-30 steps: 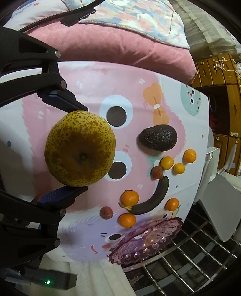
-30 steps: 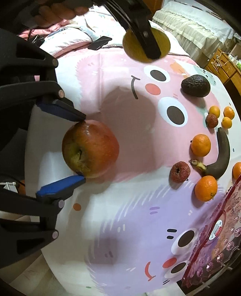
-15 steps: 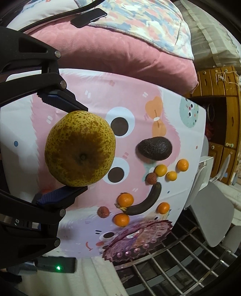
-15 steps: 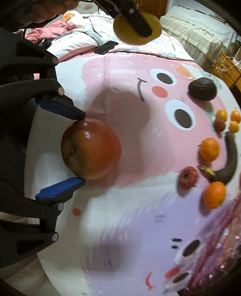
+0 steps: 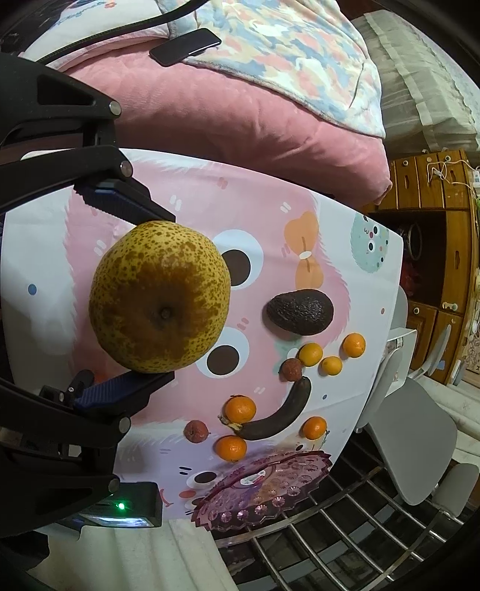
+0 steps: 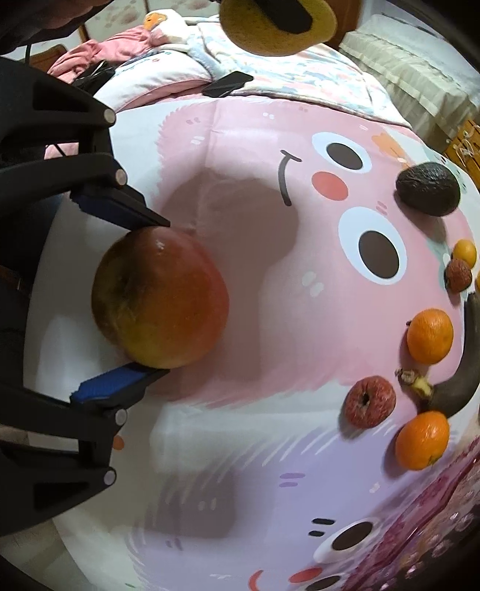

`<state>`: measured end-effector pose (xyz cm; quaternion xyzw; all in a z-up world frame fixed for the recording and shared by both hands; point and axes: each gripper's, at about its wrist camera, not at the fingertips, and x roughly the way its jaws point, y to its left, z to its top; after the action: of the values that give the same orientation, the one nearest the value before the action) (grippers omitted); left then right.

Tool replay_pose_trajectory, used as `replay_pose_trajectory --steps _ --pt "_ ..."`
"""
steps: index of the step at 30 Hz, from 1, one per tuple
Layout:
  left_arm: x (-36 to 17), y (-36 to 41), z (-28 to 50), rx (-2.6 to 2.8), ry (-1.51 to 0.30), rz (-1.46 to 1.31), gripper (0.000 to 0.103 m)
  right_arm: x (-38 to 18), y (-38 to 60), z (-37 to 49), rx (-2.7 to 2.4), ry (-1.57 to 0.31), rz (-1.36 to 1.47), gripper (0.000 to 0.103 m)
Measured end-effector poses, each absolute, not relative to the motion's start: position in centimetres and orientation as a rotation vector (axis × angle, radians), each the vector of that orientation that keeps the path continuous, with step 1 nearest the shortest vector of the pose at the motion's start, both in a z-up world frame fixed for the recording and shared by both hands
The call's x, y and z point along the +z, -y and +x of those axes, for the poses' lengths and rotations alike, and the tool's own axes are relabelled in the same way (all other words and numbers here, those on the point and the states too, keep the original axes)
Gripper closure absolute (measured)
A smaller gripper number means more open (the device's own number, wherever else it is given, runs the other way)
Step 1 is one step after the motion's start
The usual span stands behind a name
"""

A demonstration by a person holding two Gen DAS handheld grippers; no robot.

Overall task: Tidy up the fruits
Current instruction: 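Lift the red apple with the right gripper while the left gripper lifts the pear, then lower apple and pear into the pink bowl and open both grippers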

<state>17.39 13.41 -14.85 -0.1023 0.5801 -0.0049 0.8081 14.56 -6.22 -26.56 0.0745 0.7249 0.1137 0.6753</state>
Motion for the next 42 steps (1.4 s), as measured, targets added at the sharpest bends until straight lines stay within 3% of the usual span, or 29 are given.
replay_pose_trajectory --steps 11,28,35,42 --pt "-12.3 -8.2 18.2 0.055 -1.168 -0.278 0.030 -24.1 9.9 16.1 0.444 -1.638 0.123 0.035" --pt "-9.1 5.8 21.1 0.039 -1.001 -0.327 0.030 -14.7 21.2 20.9 0.632 -1.436 -0.030 0.034" --pt "-9.2 10.6 23.6 0.000 -0.988 -0.307 0.030 -14.5 26.3 23.7 0.582 -1.404 -0.010 0.034" --pt "-12.1 15.2 27.0 -0.022 -1.085 -0.243 0.030 -16.9 30.6 26.6 0.507 -1.438 0.029 0.034"
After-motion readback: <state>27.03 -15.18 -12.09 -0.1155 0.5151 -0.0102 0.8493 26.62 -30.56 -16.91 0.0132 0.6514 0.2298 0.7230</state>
